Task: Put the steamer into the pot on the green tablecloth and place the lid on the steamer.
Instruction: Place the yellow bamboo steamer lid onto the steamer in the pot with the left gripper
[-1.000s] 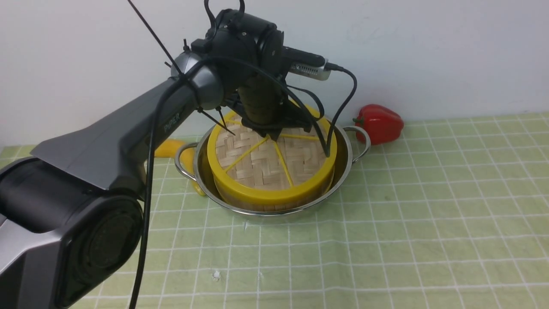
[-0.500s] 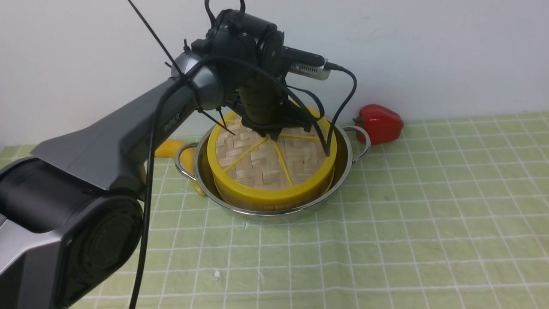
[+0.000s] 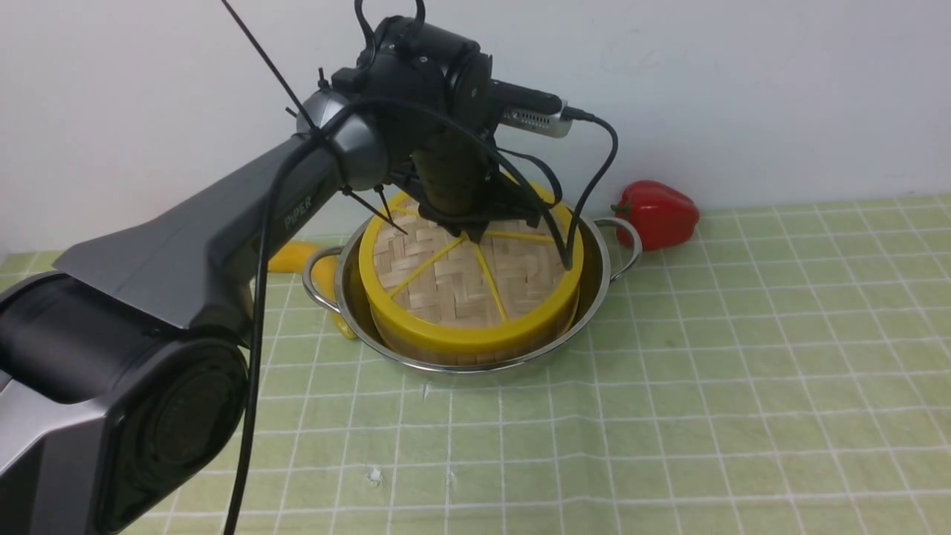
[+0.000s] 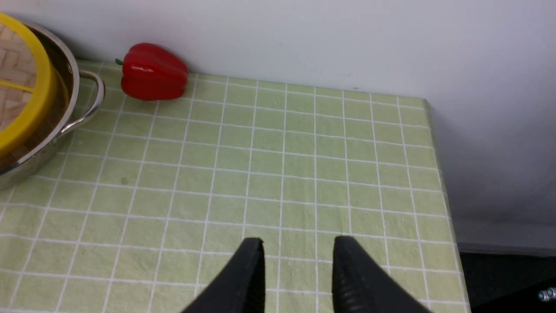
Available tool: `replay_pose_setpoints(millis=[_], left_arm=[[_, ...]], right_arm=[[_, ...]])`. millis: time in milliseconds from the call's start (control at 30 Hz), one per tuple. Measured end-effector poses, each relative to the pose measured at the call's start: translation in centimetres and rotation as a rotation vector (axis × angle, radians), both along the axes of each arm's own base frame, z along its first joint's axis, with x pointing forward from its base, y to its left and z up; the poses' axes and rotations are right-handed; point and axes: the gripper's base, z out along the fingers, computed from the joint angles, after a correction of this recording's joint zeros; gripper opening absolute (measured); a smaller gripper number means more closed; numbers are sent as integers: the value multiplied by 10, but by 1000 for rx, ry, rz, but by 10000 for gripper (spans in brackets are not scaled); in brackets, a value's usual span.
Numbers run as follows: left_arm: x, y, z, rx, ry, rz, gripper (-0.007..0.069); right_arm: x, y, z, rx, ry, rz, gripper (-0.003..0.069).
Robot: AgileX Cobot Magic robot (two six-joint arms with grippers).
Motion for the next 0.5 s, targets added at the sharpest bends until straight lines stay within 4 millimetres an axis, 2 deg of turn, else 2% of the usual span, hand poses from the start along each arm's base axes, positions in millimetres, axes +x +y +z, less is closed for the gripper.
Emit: replay_pose_setpoints(millis=[500], left_arm=[[0,2,10,-8,-41,2,116]], right_arm=[[0,0,0,0,0,0,244]])
